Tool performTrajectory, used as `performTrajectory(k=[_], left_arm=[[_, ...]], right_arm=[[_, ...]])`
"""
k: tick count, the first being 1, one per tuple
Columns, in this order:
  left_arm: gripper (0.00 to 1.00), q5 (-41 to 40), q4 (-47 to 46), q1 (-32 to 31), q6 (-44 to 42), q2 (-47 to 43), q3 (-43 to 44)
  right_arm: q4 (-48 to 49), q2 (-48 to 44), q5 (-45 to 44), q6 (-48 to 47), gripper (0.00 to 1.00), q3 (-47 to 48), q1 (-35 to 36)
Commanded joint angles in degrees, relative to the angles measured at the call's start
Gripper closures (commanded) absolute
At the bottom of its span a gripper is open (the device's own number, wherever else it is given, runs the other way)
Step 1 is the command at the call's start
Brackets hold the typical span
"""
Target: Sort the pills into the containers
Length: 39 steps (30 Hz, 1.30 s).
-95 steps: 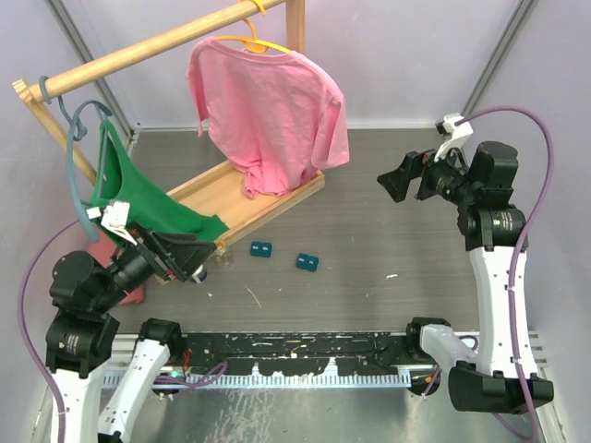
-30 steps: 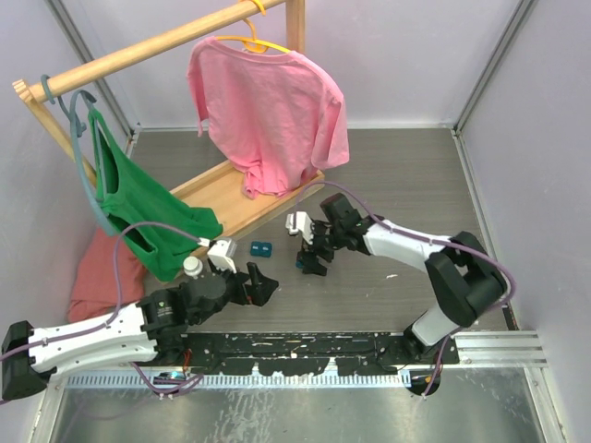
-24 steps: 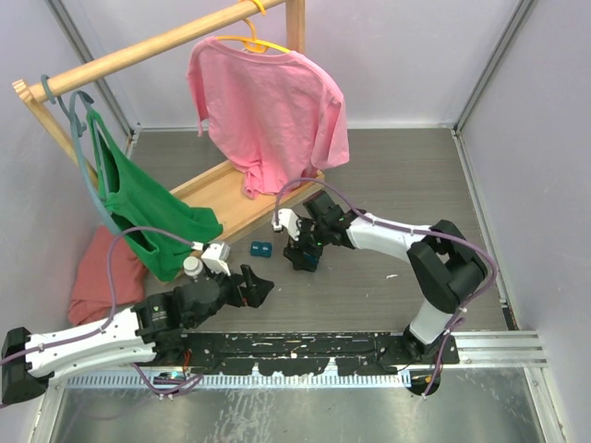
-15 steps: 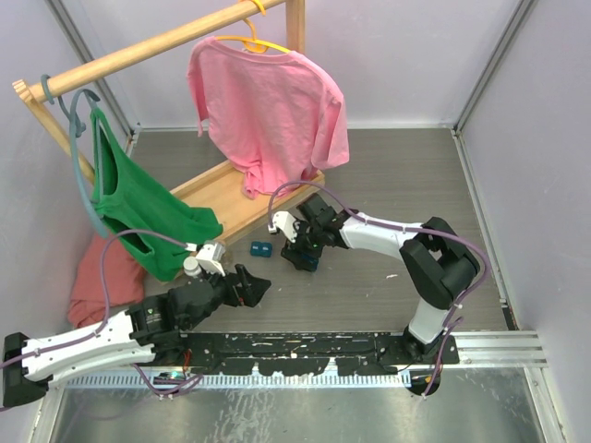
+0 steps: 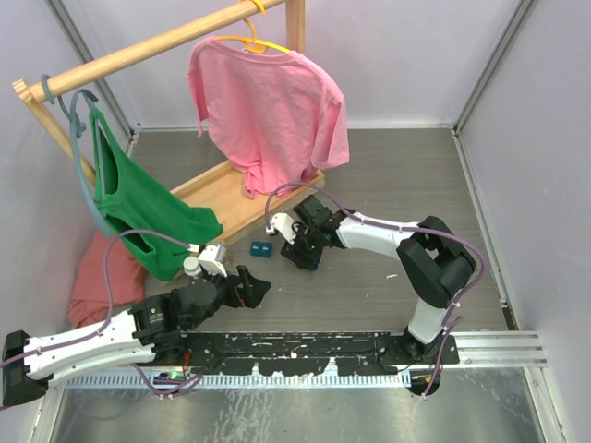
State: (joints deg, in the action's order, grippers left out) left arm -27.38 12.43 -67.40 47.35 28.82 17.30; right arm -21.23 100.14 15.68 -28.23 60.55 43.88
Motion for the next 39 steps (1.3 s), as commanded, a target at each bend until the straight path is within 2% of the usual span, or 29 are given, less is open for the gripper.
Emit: performTrajectory(k=[1, 8, 12, 15, 17, 20, 23, 28, 33, 35, 36, 39], left_arm=[[0.03, -1.36, -3.42, -0.21, 0.40, 0.65, 0.30], [0.02, -0.54, -4.24, -0.19, 0.91, 0.89, 0.20], [0.02, 2.32, -8.91, -0.19, 1.11, 1.53, 0.23], [0.02, 4.57, -12.96, -0.19, 2.29, 3.77, 1.21], [0.03, 5.18, -16.08, -0.19, 3.71, 5.87, 1.94], [0.07, 4.88, -22.40, -0.19, 6.55, 9.97, 2.89], [0.09, 3.89, -25.19, -0.20, 8.51, 16.07, 6.31], [0.08, 0.64, -25.28, -0.21, 11.46, 25.77, 13.78], [0.10, -2.05, -23.81, -0.28, 14.74, 34.53, 21.05], [0.12, -3.10, -20.26, -0.32, 16.17, 37.18, 24.27], [0.16, -3.78, -18.18, -0.24, 16.86, 38.27, 25.82], [0.21, -5.71, -11.55, -0.28, 18.78, 41.27, 29.79]], right_arm=[[0.06, -0.08, -0.85, 0.85, 0.42, 2.30, 0.62], [-1.07, -0.53, -1.07, 2.04, 0.57, 3.39, 0.60], [-1.67, -3.36, 2.40, 4.03, 0.69, 3.38, -0.03], [-1.97, -6.53, 9.59, 7.15, 0.76, 3.54, -2.61], [-0.59, -8.95, 18.77, 12.09, 0.78, 2.75, -5.92], [6.29, -13.40, 29.66, 22.09, 0.85, -1.22, -10.85], [15.75, -17.30, 34.29, 32.81, 0.91, -5.81, -14.86], [25.62, -19.48, 36.72, 45.02, 0.92, -10.64, -17.79], [27.21, -20.29, 36.31, 48.00, 0.92, -11.48, -17.94], [27.30, -20.42, 36.41, 48.16, 0.92, -11.49, -17.89], [27.27, -20.50, 36.67, 48.43, 0.92, -11.50, -17.91], [27.84, -20.59, 37.36, 49.34, 0.92, -11.66, -17.95]])
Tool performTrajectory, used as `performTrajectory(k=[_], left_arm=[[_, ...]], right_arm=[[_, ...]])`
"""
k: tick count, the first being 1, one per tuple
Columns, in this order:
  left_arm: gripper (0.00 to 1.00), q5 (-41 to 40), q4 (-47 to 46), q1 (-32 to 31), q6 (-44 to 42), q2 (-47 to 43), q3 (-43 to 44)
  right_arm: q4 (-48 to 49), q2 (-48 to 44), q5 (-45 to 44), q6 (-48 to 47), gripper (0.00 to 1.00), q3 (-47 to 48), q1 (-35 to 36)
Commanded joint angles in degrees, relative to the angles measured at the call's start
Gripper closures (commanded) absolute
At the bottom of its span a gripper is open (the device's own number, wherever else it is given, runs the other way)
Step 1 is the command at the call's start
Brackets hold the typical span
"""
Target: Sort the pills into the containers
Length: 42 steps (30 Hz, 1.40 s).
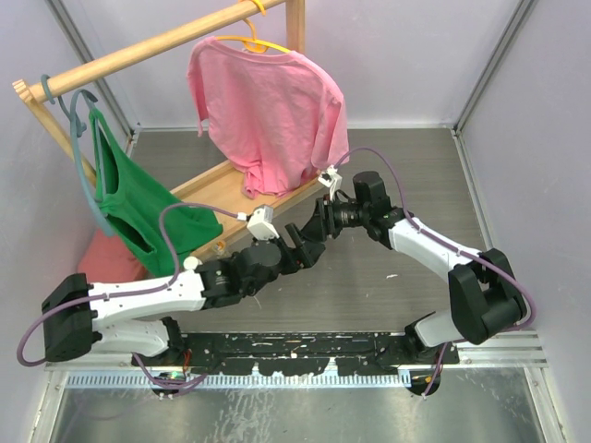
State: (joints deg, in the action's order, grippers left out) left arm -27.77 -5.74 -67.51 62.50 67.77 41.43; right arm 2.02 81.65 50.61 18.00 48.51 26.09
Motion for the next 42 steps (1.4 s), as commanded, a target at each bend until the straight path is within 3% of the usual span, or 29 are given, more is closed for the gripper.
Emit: performTrajectory(k=[1, 5, 13, 19, 25, 34, 40, 42], left_arm=[[0.23, -6.06, 8.39, -0.15, 4.45, 3.02, 6.70], [0.33, -7.97, 11.71, -0.17, 4.85, 4.51, 8.90], [0.35, -11.96, 17.80, -0.22, 4.45, 9.23, 13.15], [0.46, -15.05, 19.78, -0.16, 4.07, 10.26, 14.12], [0.49, -16.47, 21.51, -0.17, 2.94, 11.04, 15.66], [0.77, -18.30, 22.61, -0.15, 0.75, 11.73, 16.40], [0.99, -17.95, 20.89, -0.09, -5.13, 10.82, 15.26], [1.00, -17.52, 18.75, -0.10, -7.80, 9.41, 13.33]], right_arm=[[4.68, -2.15, 2.61, 3.40, 0.92, 0.38, -0.16], [5.45, -2.18, 3.40, 4.56, 0.92, 0.18, -0.12], [5.58, -2.15, 3.65, 4.81, 0.92, 0.16, -0.16], [5.72, -1.76, 3.89, 4.94, 0.92, 0.05, -0.14], [5.45, -1.27, 4.13, 4.59, 0.92, 0.11, -0.13], [5.63, -1.16, 4.34, 4.59, 0.92, 0.05, -0.21], [5.99, -1.31, 5.44, 5.21, 0.92, 0.01, -0.31], [6.54, -1.34, 6.19, 5.81, 0.92, -0.18, -0.58]])
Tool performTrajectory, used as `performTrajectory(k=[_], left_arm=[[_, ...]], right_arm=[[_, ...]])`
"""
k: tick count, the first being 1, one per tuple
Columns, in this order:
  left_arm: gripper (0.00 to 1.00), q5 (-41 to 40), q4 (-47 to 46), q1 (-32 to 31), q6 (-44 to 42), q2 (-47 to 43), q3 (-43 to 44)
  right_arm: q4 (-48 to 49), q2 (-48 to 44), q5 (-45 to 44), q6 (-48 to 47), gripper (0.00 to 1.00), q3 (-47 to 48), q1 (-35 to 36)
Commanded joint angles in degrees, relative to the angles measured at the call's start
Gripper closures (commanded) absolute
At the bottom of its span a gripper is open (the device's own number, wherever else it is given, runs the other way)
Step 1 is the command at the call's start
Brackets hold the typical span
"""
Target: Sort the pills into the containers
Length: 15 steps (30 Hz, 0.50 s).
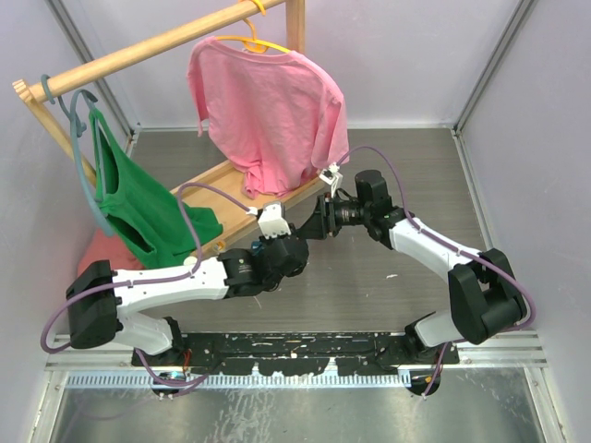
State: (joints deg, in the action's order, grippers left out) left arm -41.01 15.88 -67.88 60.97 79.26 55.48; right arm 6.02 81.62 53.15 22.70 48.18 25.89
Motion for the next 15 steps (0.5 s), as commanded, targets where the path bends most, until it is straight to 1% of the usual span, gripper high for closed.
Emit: performTrajectory(k=[1, 4, 6, 10, 13, 14, 15], left_arm=[[1.00, -4.11, -4.24, 0.22, -7.64, -2.94, -2.12], [1.00, -3.63, -8.21, 0.29, -10.56, -5.94, -6.63], [1.00, -2.80, -11.19, 0.29, -12.03, -9.54, -9.51], [1.00, -0.84, -13.89, 0.41, -13.27, -13.90, -13.53], [1.00, 0.65, -15.29, 0.55, -14.38, -16.47, -15.43], [1.00, 1.22, -15.74, 0.54, -14.83, -17.08, -15.83], [1.00, 1.80, -16.09, 0.55, -15.35, -17.54, -16.25]], right_arm=[[2.93, -1.37, 4.16, 1.38, 0.93, 0.03, -0.45], [3.82, -1.34, 5.38, 2.19, 0.92, -0.15, -0.65], [4.77, -1.37, 6.29, 2.77, 0.92, -0.36, -0.70], [6.19, -1.38, 7.41, 3.69, 0.90, -0.77, -0.74], [7.55, -1.29, 8.21, 4.69, 0.86, -1.20, -0.74], [7.72, -1.29, 8.42, 4.66, 0.83, -1.31, -0.74], [7.77, -1.29, 8.42, 4.60, 0.78, -1.27, -0.72]])
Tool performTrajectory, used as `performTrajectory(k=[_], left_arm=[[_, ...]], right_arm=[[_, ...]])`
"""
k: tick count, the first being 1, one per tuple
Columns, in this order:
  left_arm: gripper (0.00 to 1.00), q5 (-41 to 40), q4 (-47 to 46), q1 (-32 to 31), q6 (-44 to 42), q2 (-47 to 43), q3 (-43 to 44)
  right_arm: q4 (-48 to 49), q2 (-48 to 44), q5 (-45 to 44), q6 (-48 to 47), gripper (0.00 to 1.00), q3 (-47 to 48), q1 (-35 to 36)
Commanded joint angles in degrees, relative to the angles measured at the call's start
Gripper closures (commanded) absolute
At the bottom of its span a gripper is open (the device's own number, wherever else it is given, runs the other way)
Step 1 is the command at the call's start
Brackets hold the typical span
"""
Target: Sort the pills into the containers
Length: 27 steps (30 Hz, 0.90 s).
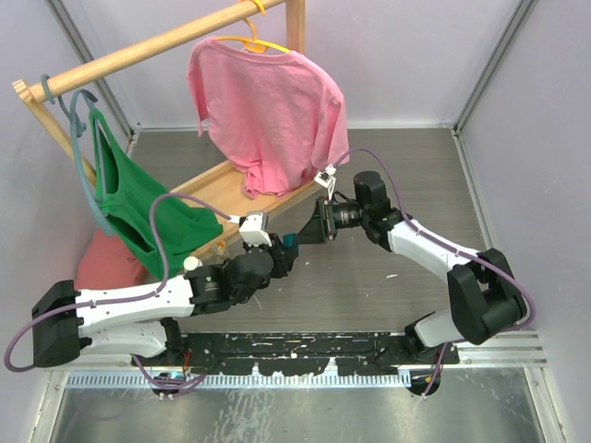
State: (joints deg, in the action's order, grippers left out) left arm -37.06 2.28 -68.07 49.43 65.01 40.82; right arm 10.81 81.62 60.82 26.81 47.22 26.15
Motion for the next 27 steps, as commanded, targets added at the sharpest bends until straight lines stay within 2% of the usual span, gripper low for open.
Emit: performTrajectory(k=[1, 4, 6, 9, 13, 16, 22, 27], left_arm=[[1.00, -1.50, -2.70, 0.75, -4.22, -3.89, -1.83], [1.00, 0.32, -2.77, 0.75, -4.61, -5.73, -2.65], [1.00, 1.21, -3.32, 0.75, -4.52, -7.20, -3.70], [1.00, 2.33, -4.84, 0.75, -4.52, -9.28, -5.46], [1.00, 4.06, -5.78, 0.75, -5.35, -10.61, -6.38], [1.00, 6.57, -7.43, 0.75, -6.93, -10.85, -6.78], [1.00, 10.64, -11.36, 0.75, -8.13, -10.39, -7.52], [1.00, 12.76, -14.99, 0.96, -8.13, -9.70, -8.41]], right_arm=[[2.90, -1.29, 0.74, 0.17, 0.71, -0.28, -1.05], [-0.84, -1.74, -0.59, -2.95, 0.49, 0.74, -1.84], [-4.03, -2.17, -2.20, -5.93, 0.40, 1.54, -2.40], [-8.02, -2.80, -5.38, -9.81, 0.35, 2.47, -2.85], [-13.03, -2.52, -9.68, -14.83, 0.36, 3.92, -2.94], [-14.91, -1.72, -10.95, -16.80, 0.43, 4.74, -2.88], [-12.64, -2.44, -5.73, -16.61, 0.54, 4.00, -2.35], [-11.55, -2.44, -2.20, -16.59, 0.56, 3.84, -0.73]])
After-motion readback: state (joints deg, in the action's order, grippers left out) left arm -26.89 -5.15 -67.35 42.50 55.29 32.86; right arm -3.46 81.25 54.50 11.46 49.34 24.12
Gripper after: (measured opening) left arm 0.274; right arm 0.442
